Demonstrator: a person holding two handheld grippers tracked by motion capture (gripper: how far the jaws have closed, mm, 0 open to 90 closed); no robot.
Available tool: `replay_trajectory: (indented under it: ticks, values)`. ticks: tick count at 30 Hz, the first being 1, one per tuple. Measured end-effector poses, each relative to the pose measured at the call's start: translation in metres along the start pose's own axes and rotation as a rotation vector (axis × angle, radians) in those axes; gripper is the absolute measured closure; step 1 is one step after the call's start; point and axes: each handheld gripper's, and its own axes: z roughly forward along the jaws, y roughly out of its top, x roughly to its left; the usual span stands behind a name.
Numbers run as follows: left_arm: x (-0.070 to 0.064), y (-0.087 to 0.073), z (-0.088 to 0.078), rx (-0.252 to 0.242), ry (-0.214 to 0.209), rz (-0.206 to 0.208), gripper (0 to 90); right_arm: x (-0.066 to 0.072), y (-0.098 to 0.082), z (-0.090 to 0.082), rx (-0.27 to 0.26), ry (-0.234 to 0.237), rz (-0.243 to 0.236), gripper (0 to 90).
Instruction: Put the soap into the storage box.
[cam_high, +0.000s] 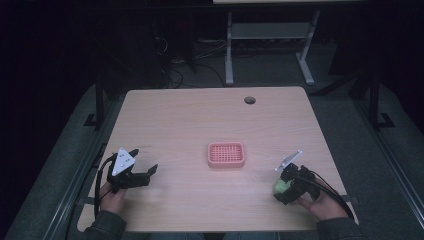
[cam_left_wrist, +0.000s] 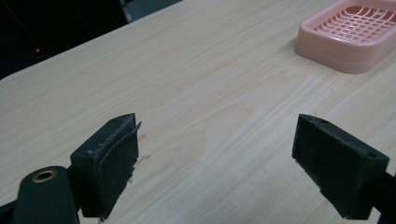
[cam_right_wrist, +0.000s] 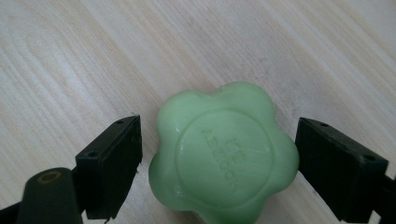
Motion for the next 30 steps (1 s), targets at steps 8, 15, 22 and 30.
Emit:
replay_trajectory:
  ticks: [8, 15, 22, 30]
  values:
    - [-0.0004, 0.0001, 0.0001, -0.002, -0.001, 0.001, 14.1, 0.0005, 0.0011, 0.0044, 0.034, -0.011, 0.000, 19.0]
    - [-0.0001, 0.0001, -0.0001, -0.001, 0.000, 0.002, 14.1, 0.0009, 0.0022, 0.0063, 0.050, -0.014, 0.001, 20.6]
    - [0.0000, 0.0002, -0.0003, 0.000, 0.000, 0.003, 14.1, 0.0015, 0.0034, 0.0074, 0.058, -0.022, 0.005, 23.3]
    - [0.0000, 0.0003, -0.0002, 0.000, 0.001, 0.003, 14.1, 0.0010, 0.0031, 0.0071, 0.056, -0.020, 0.011, 24.3]
